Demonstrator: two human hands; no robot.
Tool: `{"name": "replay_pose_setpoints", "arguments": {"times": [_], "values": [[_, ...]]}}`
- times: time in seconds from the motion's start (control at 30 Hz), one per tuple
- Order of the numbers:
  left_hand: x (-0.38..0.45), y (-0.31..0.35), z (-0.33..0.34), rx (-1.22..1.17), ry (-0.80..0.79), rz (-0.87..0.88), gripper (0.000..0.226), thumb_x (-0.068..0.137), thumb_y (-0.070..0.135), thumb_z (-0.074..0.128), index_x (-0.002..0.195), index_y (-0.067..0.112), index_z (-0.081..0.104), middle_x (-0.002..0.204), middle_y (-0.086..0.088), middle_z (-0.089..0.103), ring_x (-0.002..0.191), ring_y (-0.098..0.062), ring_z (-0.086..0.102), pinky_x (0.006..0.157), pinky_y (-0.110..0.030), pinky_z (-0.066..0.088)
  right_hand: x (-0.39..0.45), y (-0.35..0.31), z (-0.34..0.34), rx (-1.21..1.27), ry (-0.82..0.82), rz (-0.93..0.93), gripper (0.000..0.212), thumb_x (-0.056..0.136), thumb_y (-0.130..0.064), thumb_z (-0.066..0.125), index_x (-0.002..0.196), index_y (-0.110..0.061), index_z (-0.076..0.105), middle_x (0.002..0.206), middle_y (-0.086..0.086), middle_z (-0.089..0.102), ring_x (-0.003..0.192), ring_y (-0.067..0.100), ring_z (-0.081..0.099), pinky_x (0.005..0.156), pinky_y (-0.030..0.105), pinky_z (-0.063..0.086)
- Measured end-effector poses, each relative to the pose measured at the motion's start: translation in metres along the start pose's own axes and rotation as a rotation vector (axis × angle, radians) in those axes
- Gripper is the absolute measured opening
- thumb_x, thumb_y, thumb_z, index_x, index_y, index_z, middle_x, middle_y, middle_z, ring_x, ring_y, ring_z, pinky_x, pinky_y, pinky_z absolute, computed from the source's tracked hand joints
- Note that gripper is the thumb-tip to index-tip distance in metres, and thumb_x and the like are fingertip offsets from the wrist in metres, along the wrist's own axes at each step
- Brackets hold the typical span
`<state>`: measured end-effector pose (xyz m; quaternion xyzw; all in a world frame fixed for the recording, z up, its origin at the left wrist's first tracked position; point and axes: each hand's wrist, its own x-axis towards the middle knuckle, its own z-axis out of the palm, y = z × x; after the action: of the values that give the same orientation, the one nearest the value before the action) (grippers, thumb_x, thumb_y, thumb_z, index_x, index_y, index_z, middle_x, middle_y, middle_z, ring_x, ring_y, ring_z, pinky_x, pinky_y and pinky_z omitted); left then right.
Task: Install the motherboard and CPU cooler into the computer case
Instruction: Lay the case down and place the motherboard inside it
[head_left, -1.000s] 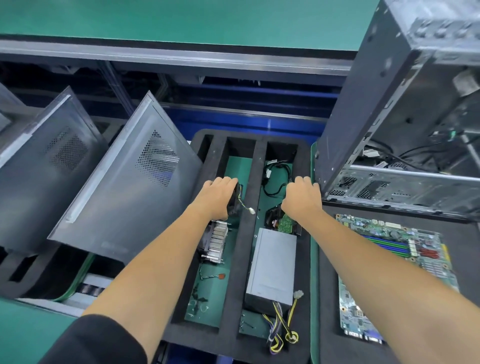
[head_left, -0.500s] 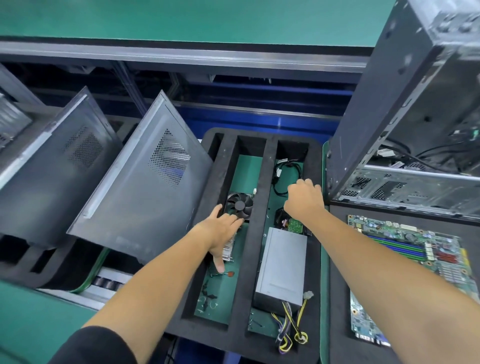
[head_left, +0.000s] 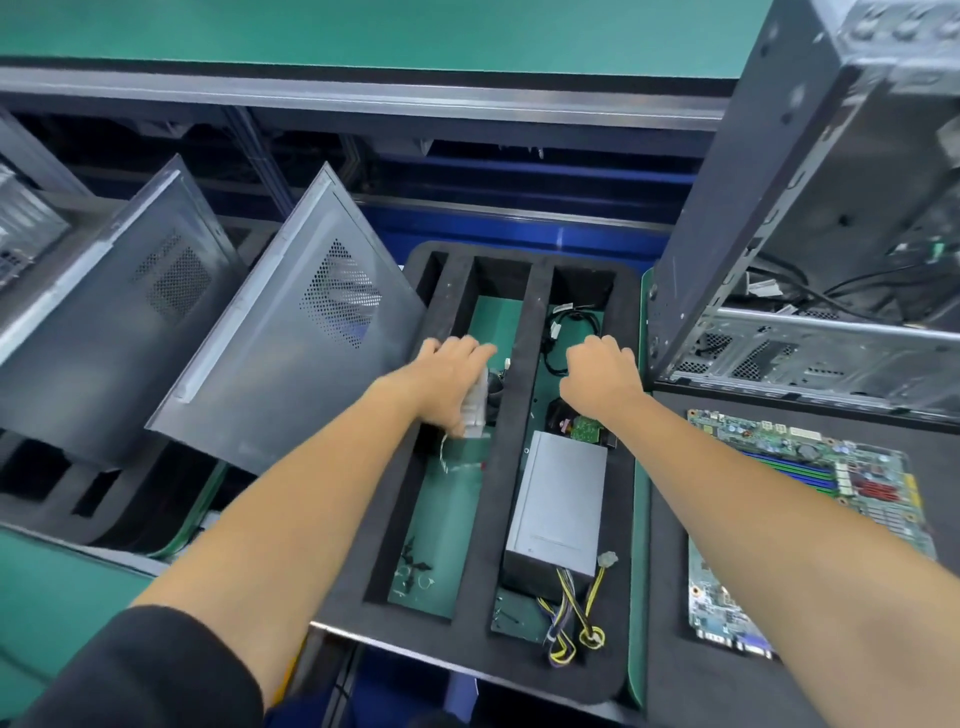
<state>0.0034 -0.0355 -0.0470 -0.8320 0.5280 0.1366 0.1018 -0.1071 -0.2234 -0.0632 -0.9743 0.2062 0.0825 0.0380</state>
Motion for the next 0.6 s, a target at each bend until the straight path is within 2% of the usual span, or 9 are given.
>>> {"name": "replay_pose_setpoints", "arguments": {"times": [0.07, 0.17, 0.3, 0.4, 0.6], "values": [[0.002, -0.006, -0.027, -0.029, 0.049, -0.010, 0.122, 0.056, 0.045, 0.081, 0.149, 0.012, 0.010, 0.136, -0.005, 0.031, 0.125, -0.024, 0.031, 0.106, -0.045, 0.023, -0.002, -0.004, -0.005, 0.031, 0.011, -0.018, 0.007, 0.089, -0.016, 0.050, 0.083, -0.013, 0.046, 0.100, 0.008, 0.052, 0.104, 0.029, 0.046, 0.084, 0.038, 0.035], [0.000, -0.012, -0.056, -0.071, 0.077, -0.028, 0.123, 0.056, 0.041, 0.082, 0.150, 0.013, 0.007, 0.140, -0.005, 0.029, 0.130, -0.025, 0.028, 0.107, -0.046, 0.021, -0.004, -0.010, -0.009, 0.062, 0.025, -0.046, 0.009, 0.090, -0.019, 0.051, 0.091, -0.012, 0.056, 0.104, 0.009, 0.055, 0.105, 0.030, 0.047, 0.084, 0.038, 0.036], [-0.008, -0.013, -0.068, -0.103, 0.075, -0.033, 0.125, 0.055, 0.038, 0.084, 0.151, 0.014, 0.007, 0.142, -0.006, 0.029, 0.131, -0.025, 0.028, 0.108, -0.045, 0.021, -0.008, -0.012, -0.010, 0.070, 0.011, -0.071, 0.013, 0.090, -0.019, 0.051, 0.095, -0.011, 0.059, 0.104, 0.009, 0.057, 0.104, 0.030, 0.048, 0.082, 0.038, 0.036], [-0.012, -0.009, -0.054, -0.093, 0.030, -0.031, 0.126, 0.054, 0.037, 0.085, 0.150, 0.013, 0.007, 0.141, -0.006, 0.030, 0.129, -0.026, 0.030, 0.107, -0.044, 0.025, -0.009, -0.009, -0.004, 0.073, -0.001, -0.063, 0.008, 0.090, -0.019, 0.052, 0.089, -0.012, 0.055, 0.104, 0.009, 0.057, 0.102, 0.029, 0.048, 0.079, 0.036, 0.034], [-0.026, 0.011, 0.008, -0.048, -0.138, 0.004, 0.126, 0.052, 0.033, 0.086, 0.150, 0.012, 0.010, 0.142, -0.007, 0.030, 0.130, -0.026, 0.031, 0.108, -0.039, 0.030, -0.013, 0.000, 0.001, 0.048, -0.035, -0.005, 0.022, 0.091, -0.022, 0.052, 0.108, -0.010, 0.057, 0.113, 0.011, 0.052, 0.110, 0.030, 0.046, 0.081, 0.037, 0.035]]}}
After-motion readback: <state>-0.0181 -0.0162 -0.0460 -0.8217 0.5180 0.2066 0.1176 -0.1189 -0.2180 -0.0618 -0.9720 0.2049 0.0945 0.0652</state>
